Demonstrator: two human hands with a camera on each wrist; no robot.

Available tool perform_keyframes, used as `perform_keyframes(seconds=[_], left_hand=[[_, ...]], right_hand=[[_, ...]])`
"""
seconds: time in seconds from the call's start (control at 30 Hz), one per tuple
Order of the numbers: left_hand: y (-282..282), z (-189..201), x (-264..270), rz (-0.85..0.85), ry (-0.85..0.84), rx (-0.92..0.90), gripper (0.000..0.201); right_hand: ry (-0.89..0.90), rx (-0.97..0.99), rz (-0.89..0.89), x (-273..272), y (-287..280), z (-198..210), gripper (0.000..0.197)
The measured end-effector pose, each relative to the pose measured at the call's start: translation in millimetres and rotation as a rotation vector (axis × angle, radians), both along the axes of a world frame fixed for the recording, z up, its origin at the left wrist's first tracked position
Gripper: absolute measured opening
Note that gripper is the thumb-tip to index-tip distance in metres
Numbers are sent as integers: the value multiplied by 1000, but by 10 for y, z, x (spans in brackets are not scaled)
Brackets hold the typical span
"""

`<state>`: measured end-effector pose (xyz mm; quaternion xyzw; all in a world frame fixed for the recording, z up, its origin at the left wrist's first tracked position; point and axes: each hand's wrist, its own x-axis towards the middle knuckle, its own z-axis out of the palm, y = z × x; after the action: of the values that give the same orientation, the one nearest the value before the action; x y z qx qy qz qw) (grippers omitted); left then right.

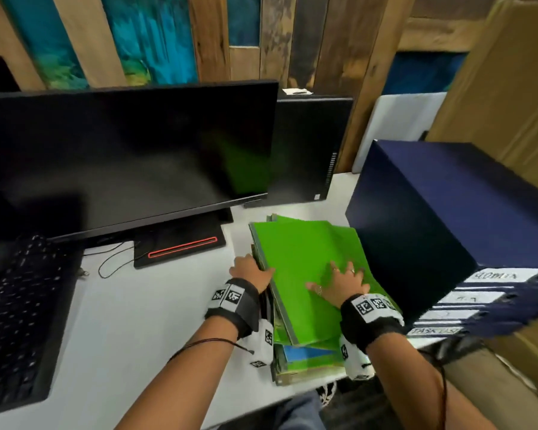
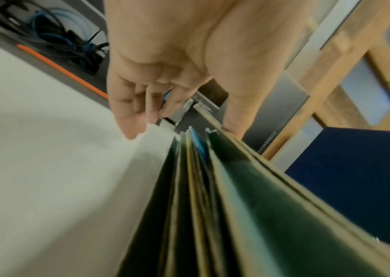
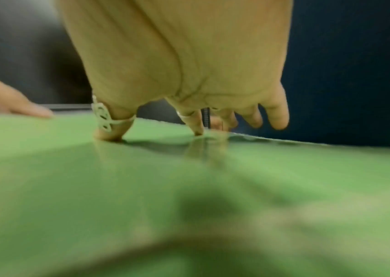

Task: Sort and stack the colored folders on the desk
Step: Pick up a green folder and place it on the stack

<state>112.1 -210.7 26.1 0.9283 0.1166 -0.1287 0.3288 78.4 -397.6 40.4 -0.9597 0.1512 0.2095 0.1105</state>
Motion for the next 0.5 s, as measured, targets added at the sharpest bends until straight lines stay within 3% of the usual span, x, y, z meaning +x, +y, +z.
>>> perform_keyframes(seconds=[0.07,0.2,0.27,0.5], left_hand=[[-3,-110,17,-4,171,19,82],[-67,-182,35,117,373,-441,98],[-110,-211,69,196,382,-547,107],[-162,-278,168,266,417,-557,108]], right_hand=[[74,8,-47,-33,-91,-181,101],[110,51,-87,-26,-146,-266,106],[117,45,-89,11,-149,-232,108],[151,59,-81,115,-182,-200,108]])
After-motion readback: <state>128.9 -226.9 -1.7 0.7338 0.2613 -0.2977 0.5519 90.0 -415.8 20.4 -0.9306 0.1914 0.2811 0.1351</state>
